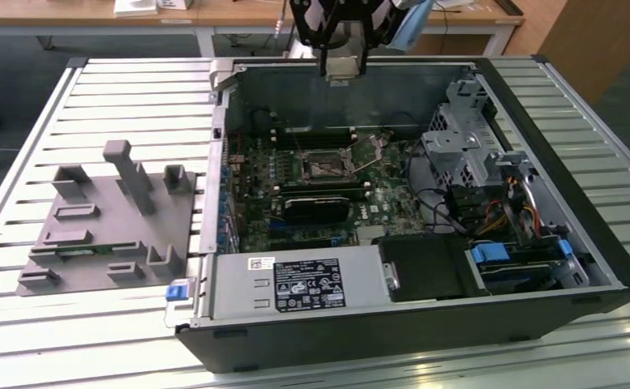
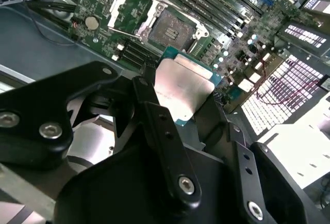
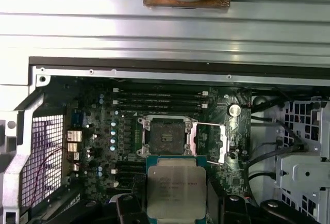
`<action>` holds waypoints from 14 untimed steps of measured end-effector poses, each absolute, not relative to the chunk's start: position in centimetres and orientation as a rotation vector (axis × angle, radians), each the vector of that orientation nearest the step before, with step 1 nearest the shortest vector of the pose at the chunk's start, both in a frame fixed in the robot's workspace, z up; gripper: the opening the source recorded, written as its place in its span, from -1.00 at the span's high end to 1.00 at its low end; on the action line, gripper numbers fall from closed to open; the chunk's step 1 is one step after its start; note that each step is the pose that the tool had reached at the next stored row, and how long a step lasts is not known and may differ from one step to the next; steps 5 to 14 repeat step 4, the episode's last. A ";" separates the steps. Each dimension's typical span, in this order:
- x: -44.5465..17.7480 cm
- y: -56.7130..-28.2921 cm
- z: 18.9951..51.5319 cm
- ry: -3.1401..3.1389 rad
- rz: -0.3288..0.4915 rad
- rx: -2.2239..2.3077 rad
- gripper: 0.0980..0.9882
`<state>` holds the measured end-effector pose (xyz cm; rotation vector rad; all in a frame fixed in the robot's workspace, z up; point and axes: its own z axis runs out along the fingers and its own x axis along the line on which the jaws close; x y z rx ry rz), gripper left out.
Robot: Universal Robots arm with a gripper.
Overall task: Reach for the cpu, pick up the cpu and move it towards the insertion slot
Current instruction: 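Pick up the cpu and move it towards the insertion slot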
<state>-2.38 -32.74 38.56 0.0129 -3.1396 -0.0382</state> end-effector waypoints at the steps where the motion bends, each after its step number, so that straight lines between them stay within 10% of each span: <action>1: -2.4 -32.7 38.6 -3.140 -0.038 0.013 0.00; 14: -2.4 -32.7 38.6 -3.140 -0.038 0.013 0.00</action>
